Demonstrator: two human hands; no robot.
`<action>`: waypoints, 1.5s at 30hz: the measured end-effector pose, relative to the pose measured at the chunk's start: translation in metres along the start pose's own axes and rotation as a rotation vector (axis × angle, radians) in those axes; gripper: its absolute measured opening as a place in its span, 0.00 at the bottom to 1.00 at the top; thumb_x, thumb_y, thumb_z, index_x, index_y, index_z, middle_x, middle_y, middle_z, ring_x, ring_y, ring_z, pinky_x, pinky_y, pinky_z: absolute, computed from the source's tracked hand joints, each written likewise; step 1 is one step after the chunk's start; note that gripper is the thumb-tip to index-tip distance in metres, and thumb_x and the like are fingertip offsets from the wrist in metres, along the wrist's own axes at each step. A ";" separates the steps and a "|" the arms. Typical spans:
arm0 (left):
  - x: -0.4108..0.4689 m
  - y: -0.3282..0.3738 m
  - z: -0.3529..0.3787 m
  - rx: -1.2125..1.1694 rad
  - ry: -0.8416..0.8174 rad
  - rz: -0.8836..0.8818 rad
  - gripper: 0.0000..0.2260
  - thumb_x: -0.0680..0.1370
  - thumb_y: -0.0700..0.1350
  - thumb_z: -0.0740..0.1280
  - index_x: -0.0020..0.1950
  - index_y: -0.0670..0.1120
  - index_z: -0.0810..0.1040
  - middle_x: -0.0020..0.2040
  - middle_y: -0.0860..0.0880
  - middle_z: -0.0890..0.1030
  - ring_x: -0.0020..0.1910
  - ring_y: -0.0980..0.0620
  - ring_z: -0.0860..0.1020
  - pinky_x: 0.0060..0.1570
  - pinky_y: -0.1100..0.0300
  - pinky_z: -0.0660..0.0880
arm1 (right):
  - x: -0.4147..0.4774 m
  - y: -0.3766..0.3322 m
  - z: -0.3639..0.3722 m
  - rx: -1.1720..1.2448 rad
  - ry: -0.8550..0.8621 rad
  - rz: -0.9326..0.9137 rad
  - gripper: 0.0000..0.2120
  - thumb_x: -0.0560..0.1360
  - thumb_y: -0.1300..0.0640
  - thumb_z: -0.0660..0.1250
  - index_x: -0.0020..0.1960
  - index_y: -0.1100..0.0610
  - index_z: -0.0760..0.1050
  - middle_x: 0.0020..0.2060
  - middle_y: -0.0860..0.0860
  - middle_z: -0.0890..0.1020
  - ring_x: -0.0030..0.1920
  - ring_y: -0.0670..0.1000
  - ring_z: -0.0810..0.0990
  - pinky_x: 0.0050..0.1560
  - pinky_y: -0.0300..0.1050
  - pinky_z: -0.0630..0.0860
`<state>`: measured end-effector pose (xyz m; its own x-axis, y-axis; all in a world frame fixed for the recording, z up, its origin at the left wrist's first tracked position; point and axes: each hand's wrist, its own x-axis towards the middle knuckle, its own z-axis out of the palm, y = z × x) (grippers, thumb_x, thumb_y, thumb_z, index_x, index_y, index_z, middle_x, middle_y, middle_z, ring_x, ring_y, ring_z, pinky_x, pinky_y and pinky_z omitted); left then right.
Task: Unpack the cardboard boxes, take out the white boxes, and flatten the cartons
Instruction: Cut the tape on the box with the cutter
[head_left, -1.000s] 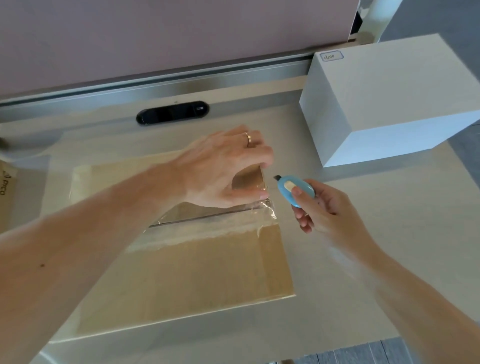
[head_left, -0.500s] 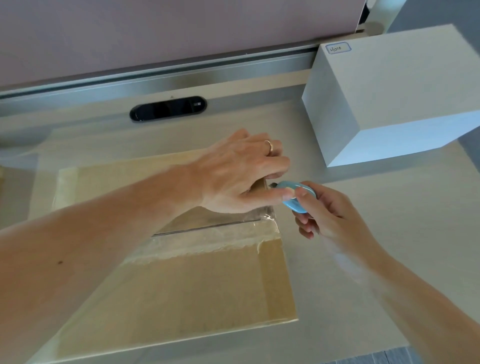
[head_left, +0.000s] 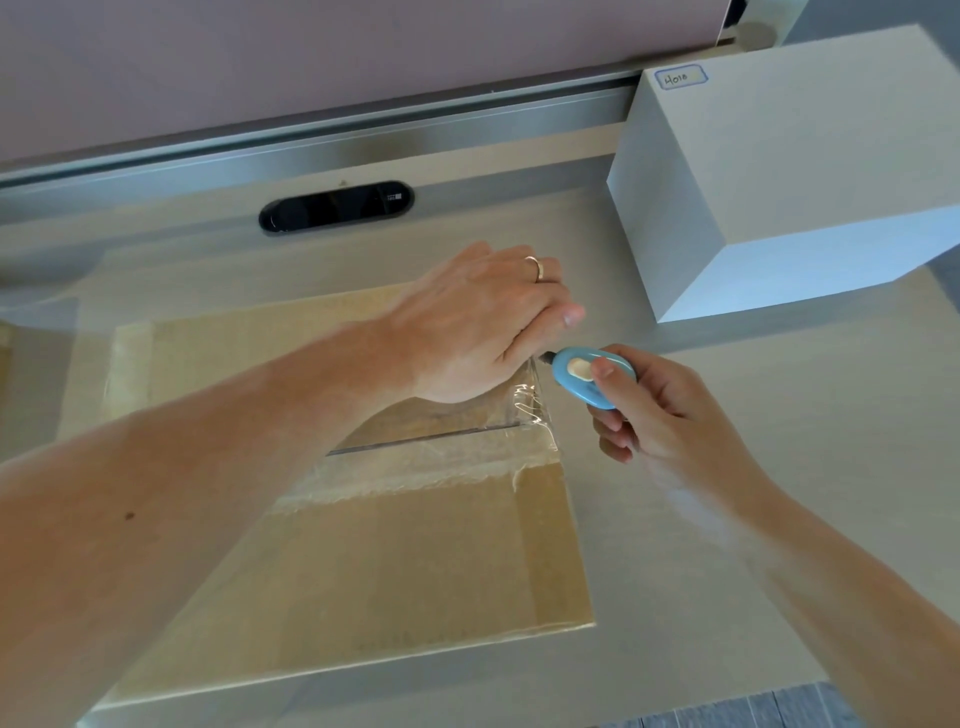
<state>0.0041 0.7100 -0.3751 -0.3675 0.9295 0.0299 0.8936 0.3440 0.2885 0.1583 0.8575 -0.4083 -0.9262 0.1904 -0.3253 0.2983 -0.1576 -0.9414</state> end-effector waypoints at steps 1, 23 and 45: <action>0.000 0.000 0.000 -0.001 0.000 -0.003 0.23 0.86 0.54 0.46 0.53 0.48 0.79 0.45 0.58 0.69 0.45 0.56 0.65 0.51 0.48 0.71 | 0.000 0.001 0.000 -0.003 -0.003 0.000 0.18 0.85 0.58 0.61 0.39 0.50 0.79 0.30 0.48 0.65 0.31 0.48 0.61 0.31 0.42 0.58; -0.001 0.000 0.002 0.048 0.027 -0.031 0.27 0.86 0.57 0.43 0.52 0.48 0.80 0.47 0.51 0.79 0.48 0.49 0.76 0.51 0.46 0.73 | 0.004 -0.015 -0.019 -0.253 -0.299 0.054 0.21 0.81 0.44 0.67 0.44 0.62 0.72 0.32 0.49 0.61 0.32 0.49 0.58 0.32 0.42 0.58; -0.001 0.001 0.004 0.054 0.046 -0.025 0.26 0.86 0.57 0.44 0.53 0.48 0.80 0.48 0.52 0.79 0.49 0.49 0.77 0.51 0.47 0.73 | -0.010 -0.016 -0.029 -0.469 -0.341 0.067 0.18 0.79 0.42 0.63 0.43 0.56 0.73 0.30 0.44 0.64 0.30 0.49 0.61 0.32 0.45 0.59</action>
<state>0.0066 0.7101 -0.3783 -0.4003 0.9138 0.0679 0.8960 0.3749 0.2379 0.1698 0.8858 -0.3925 -0.9003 -0.1404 -0.4120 0.3573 0.3025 -0.8837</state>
